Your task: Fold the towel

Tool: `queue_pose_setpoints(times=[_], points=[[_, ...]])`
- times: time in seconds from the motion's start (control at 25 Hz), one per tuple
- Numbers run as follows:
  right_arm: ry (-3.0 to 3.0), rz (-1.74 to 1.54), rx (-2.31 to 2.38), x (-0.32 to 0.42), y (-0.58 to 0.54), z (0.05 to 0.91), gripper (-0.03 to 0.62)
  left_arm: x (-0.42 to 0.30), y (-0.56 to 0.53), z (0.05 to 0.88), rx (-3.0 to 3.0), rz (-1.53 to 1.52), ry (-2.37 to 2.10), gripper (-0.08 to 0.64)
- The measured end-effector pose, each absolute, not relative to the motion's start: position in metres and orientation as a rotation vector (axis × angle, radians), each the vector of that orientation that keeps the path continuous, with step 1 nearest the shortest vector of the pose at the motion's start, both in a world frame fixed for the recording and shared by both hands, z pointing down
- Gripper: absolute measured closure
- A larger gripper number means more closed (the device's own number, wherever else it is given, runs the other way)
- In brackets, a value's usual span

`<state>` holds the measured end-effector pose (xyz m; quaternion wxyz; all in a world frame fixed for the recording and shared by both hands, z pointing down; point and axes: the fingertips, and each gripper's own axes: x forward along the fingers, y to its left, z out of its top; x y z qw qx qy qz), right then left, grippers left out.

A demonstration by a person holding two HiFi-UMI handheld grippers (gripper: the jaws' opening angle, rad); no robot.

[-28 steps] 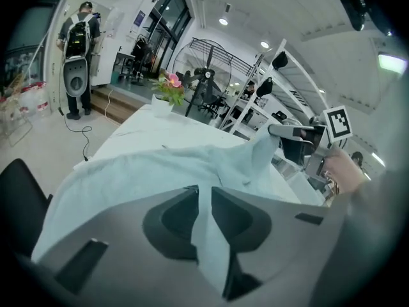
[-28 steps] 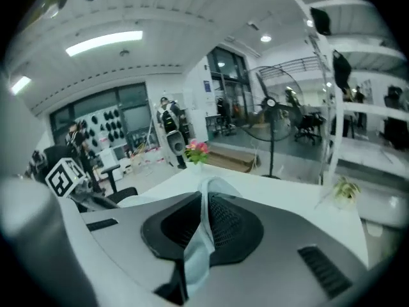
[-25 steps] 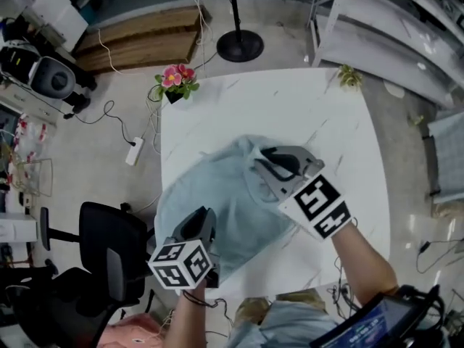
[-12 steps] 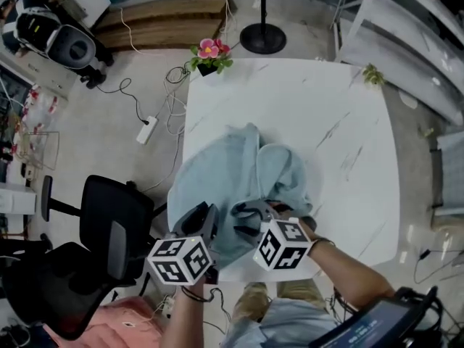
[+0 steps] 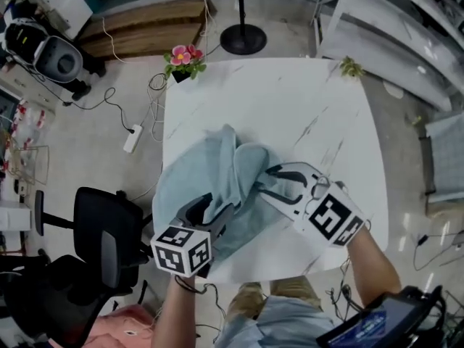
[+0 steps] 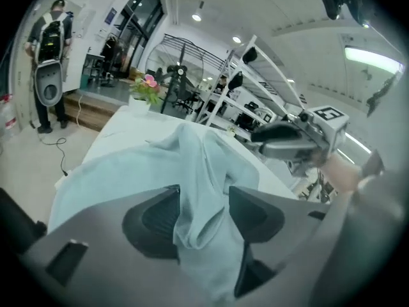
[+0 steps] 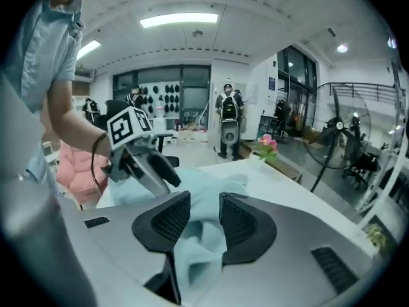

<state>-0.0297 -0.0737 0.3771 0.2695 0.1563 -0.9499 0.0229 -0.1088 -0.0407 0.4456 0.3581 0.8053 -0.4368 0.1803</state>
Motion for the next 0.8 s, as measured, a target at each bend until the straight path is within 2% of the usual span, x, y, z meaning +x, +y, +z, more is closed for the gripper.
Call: queue_pose_setpoints(times=[0.08, 0.4, 0.52, 0.56, 0.64, 0.68, 0.8], points=[[-2.514, 0.036, 0.462, -0.011, -0.100, 0.384, 0.396, -0.098, -0.036, 0.453, 2.109, 0.518, -1.063, 0.302], [-2.524, 0.054, 0.239, -0.037, -0.140, 0.399, 0.380, -0.111, -0.032, 0.475, 2.075, 0.656, -1.052, 0.299], [-2.488, 0.034, 0.139, -0.051, -0.142, 0.416, 0.384, -0.113, -0.039, 0.481, 2.066, 0.687, -1.084, 0.382], [-2.477, 0.020, 0.116, -0.054, -0.143, 0.421, 0.405, -0.114, -0.043, 0.482, 2.057, 0.670, -1.099, 0.430], [-2.456, -0.028, 0.112, -0.058, -0.143, 0.428, 0.529, -0.117, -0.050, 0.481, 2.038, 0.628, -1.115, 0.506], [-2.452, -0.047, 0.117, -0.058, -0.142, 0.428, 0.558, -0.118, -0.051, 0.480, 2.030, 0.612, -1.116, 0.522], [-2.468, -0.084, 0.121, -0.053, -0.130, 0.418, 0.563, -0.125, -0.051, 0.471, 1.999, 0.541, -1.132, 0.534]])
